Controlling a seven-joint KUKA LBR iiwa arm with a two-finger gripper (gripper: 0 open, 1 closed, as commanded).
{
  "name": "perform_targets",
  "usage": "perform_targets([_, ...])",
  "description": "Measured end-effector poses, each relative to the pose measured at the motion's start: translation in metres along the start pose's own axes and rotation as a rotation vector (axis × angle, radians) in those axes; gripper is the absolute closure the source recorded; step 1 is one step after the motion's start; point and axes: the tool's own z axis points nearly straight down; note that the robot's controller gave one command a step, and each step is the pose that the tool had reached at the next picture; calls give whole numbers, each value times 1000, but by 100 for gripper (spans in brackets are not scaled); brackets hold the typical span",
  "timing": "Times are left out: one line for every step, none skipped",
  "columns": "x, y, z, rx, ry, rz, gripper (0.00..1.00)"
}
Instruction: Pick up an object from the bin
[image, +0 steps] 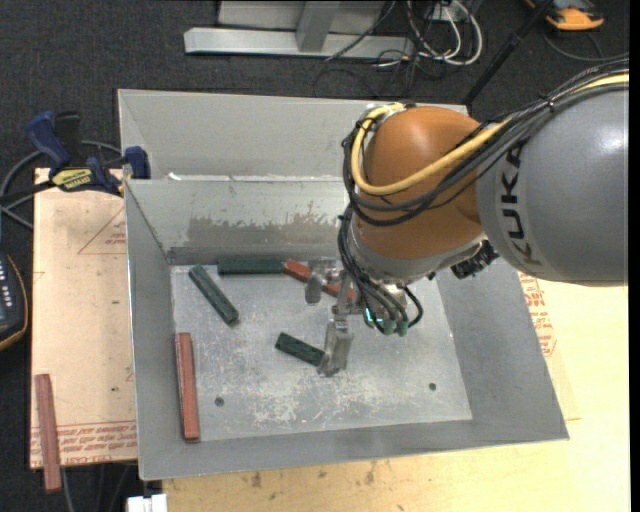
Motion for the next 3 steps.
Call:
perform_targets([-7, -31, 126, 1, -1, -188, 0])
perform_targets([-9, -29, 122, -1, -7, -188, 100])
perform_targets([-9, -30, 122, -1, -6, -188, 0])
